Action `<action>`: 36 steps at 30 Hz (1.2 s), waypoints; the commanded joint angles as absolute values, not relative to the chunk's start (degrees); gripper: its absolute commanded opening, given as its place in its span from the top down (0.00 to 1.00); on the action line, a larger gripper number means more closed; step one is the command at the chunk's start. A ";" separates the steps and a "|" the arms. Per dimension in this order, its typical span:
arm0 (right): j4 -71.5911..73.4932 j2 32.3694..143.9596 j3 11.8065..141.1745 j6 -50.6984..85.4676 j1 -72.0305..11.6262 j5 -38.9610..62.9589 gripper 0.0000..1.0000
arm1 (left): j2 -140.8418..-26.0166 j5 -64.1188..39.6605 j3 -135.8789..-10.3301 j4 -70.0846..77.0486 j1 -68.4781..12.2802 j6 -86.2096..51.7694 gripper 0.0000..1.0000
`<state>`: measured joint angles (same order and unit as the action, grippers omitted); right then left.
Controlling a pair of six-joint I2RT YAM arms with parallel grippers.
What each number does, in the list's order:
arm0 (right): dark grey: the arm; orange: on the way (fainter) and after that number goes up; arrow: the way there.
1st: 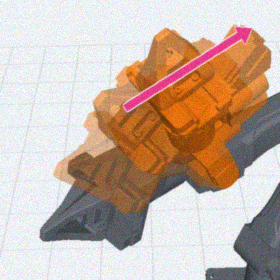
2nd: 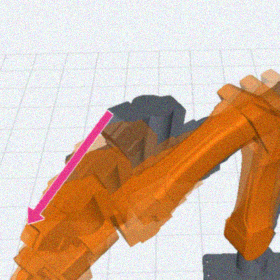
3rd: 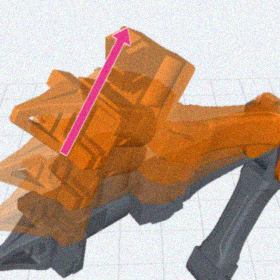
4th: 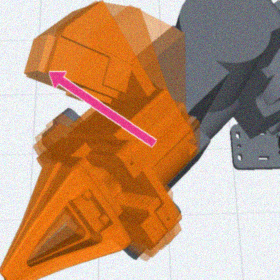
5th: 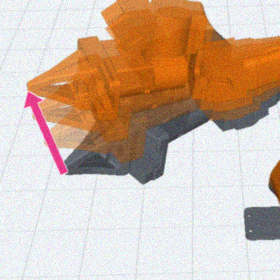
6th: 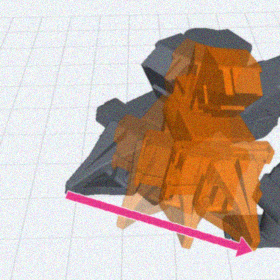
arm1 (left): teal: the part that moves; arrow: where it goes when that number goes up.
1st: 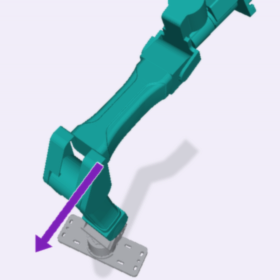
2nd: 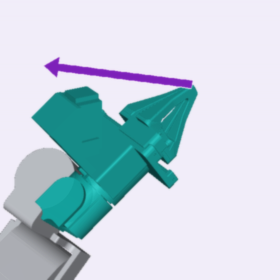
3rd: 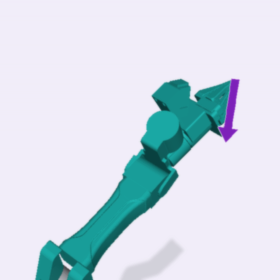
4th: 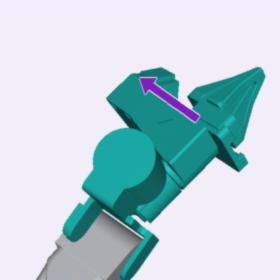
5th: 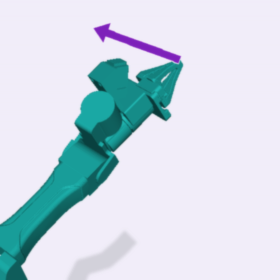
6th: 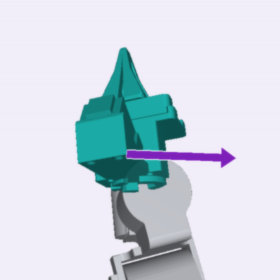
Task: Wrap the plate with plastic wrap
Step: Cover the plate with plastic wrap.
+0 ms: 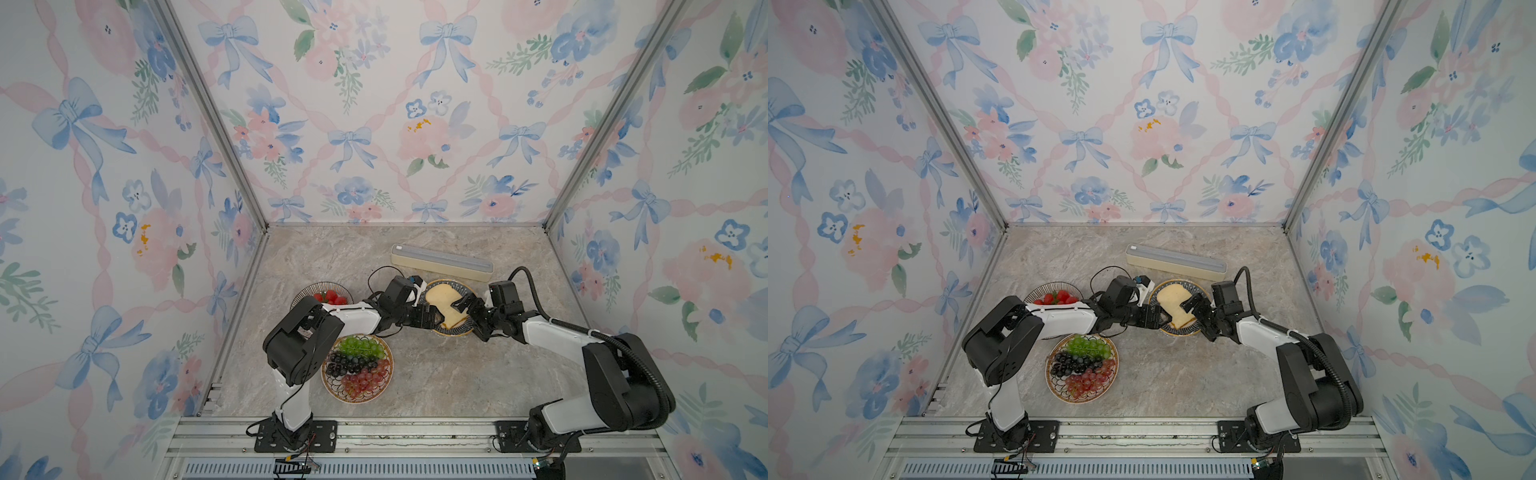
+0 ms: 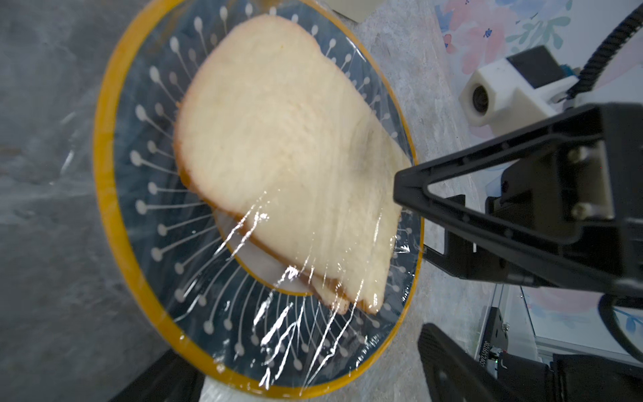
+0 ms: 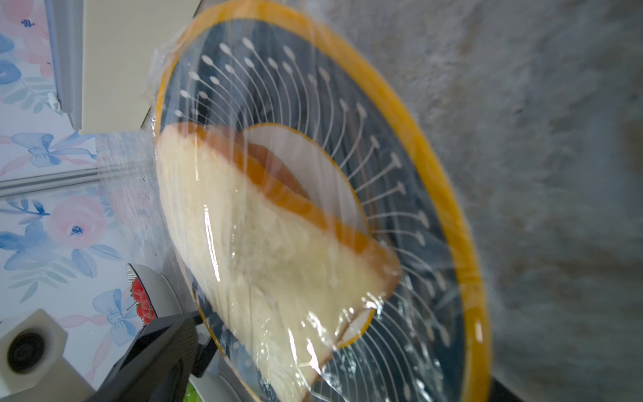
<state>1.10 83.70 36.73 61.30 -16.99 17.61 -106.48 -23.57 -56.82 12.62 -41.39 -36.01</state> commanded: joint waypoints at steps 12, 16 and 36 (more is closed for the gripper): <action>-0.25 76.02 28.92 69.26 -21.02 15.13 0.03 | -105.88 -24.48 -56.87 13.36 -41.94 -35.64 0.05; 3.37 77.14 31.10 71.40 -23.35 14.22 0.03 | -106.15 -24.52 -56.82 13.36 -41.92 -35.62 0.05; -19.04 64.99 32.24 58.92 -23.14 2.90 0.03 | -107.67 -26.09 -59.48 13.45 -42.99 -34.66 0.05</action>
<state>-6.31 69.34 31.59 66.08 -23.31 8.67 -106.78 -24.60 -57.52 12.25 -42.28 -35.99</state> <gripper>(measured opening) 0.971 0.948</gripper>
